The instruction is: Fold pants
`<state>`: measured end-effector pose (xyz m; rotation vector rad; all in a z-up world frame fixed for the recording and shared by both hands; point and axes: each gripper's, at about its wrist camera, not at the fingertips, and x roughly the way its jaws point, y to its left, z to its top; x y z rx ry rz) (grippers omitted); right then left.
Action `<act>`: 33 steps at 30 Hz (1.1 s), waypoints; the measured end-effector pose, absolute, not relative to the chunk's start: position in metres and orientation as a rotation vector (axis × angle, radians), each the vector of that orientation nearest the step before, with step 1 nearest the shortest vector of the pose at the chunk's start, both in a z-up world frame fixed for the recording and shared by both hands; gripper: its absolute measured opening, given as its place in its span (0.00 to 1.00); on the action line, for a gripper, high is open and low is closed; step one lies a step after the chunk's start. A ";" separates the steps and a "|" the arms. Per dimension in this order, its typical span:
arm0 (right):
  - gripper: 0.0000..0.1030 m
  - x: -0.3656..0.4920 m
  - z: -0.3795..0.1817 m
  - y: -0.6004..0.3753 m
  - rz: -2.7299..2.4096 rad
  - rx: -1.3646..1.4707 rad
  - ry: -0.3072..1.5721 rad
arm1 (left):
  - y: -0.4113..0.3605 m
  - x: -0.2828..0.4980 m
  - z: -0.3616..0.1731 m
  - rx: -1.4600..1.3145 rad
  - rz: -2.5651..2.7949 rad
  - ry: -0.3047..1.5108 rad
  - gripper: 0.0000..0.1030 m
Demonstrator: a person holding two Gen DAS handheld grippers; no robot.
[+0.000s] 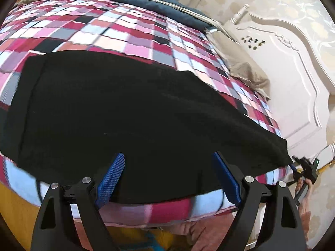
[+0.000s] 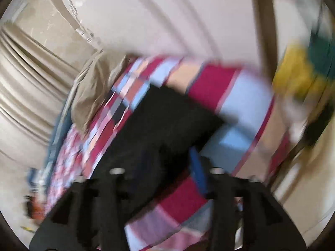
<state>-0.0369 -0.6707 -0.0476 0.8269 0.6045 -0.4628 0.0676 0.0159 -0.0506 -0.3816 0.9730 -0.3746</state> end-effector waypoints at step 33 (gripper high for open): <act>0.49 0.023 -0.019 -0.636 -0.342 0.607 0.644 | -0.058 0.069 -0.055 -0.347 -0.482 1.010 0.82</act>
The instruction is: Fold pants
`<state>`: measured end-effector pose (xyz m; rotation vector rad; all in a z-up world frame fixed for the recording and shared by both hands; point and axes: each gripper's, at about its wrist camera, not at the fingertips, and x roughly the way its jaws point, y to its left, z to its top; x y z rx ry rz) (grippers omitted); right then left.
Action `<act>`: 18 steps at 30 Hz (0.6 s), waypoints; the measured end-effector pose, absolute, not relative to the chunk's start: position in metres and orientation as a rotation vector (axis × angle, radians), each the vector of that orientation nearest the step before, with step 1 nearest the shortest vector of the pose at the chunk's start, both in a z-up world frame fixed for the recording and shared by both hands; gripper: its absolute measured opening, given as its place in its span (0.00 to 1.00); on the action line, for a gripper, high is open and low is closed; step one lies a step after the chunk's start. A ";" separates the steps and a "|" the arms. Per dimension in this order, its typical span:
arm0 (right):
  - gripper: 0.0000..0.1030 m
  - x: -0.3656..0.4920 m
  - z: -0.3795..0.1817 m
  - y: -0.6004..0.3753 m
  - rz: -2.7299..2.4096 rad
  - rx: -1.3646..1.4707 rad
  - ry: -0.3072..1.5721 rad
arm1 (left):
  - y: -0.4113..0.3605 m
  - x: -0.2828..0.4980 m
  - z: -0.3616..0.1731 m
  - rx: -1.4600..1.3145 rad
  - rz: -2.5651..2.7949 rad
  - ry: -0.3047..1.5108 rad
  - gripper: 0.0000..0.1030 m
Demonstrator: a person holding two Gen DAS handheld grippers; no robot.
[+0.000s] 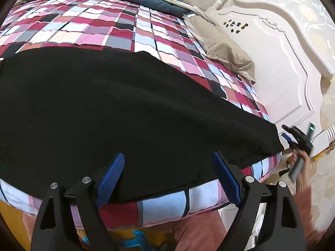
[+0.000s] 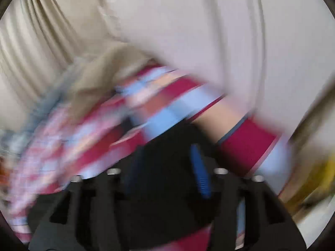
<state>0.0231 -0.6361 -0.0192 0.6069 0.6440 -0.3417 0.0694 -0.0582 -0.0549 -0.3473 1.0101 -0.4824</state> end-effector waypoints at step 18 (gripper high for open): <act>0.49 0.027 -0.132 -0.457 0.197 1.231 0.711 | 0.015 0.068 -0.058 -0.463 -0.412 0.916 0.82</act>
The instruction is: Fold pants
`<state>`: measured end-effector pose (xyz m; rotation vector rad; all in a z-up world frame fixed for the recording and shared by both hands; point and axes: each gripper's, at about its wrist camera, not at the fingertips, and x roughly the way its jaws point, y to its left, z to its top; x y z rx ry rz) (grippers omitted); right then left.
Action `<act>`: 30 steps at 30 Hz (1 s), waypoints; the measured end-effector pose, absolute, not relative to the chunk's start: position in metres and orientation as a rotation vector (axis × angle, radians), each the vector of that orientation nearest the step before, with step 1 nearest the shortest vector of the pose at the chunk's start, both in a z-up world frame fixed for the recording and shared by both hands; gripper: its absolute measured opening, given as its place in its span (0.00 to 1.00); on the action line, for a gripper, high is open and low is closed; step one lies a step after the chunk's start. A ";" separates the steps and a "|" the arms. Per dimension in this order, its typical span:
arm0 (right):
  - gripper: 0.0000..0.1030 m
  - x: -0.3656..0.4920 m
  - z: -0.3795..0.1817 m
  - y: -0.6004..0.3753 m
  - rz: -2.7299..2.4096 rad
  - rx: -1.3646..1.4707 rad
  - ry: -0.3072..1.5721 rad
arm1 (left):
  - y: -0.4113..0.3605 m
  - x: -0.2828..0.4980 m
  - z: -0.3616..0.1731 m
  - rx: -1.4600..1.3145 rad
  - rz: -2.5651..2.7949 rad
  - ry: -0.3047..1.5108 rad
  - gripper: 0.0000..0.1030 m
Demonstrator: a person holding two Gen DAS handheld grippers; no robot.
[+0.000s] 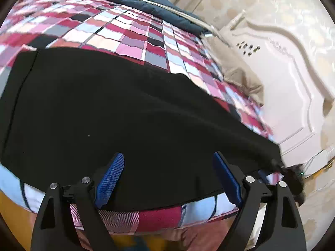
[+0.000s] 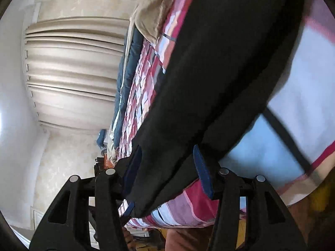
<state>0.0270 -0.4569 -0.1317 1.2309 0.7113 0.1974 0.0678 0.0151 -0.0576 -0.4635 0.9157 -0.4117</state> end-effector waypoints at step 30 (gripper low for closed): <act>0.15 0.022 -0.150 -0.422 0.139 1.293 0.708 | 0.041 0.071 -0.065 -0.555 -0.463 0.926 0.82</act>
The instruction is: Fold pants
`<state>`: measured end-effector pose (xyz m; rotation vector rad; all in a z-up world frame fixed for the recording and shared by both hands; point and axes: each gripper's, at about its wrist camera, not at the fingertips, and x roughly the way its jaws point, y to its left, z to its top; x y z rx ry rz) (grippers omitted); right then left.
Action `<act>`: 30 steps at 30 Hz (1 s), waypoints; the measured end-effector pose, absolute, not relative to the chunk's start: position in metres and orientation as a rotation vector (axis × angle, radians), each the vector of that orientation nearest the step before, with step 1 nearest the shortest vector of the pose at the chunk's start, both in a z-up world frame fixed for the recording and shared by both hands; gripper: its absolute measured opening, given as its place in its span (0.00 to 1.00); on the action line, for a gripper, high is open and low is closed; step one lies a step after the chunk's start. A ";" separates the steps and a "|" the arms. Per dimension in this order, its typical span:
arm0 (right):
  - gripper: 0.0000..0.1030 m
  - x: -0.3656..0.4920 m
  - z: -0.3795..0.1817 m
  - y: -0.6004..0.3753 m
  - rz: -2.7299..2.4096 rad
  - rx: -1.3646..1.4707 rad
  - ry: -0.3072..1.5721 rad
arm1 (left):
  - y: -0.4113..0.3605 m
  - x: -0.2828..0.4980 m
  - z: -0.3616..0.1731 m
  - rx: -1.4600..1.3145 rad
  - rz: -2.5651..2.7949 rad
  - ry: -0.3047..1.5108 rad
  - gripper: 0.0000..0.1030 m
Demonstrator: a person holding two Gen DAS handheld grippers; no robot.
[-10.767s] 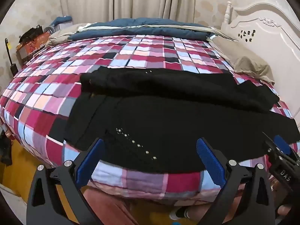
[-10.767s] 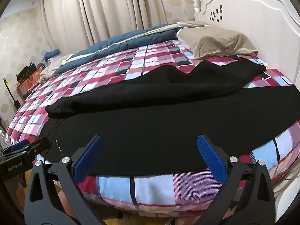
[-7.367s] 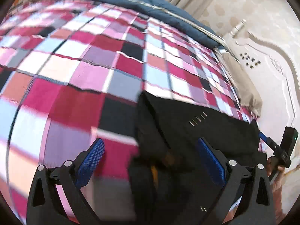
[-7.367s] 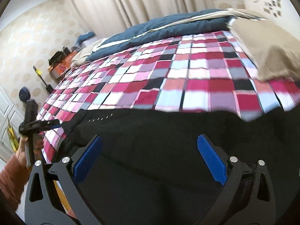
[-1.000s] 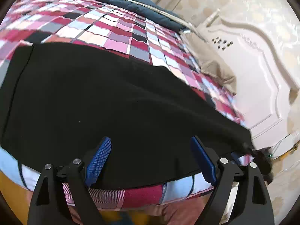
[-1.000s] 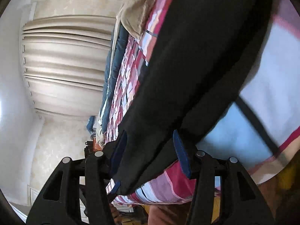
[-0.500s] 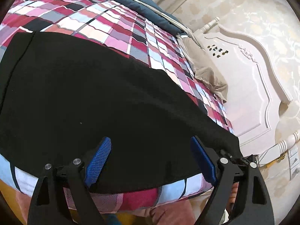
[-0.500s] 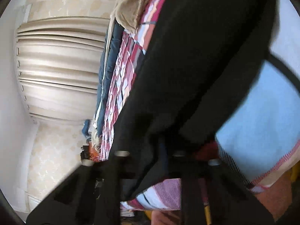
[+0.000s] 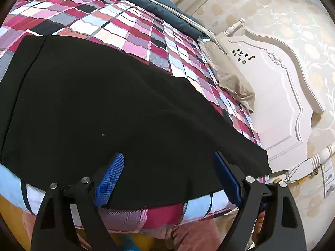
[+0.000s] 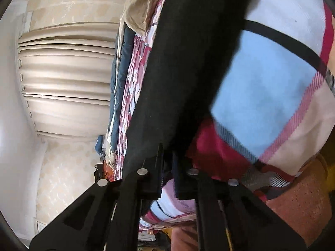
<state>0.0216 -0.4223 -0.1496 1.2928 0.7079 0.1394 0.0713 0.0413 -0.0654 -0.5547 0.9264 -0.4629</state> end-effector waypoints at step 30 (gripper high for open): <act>0.42 0.023 -0.129 -0.387 0.248 1.045 0.814 | 0.082 0.072 -0.067 -0.362 -0.315 0.900 0.83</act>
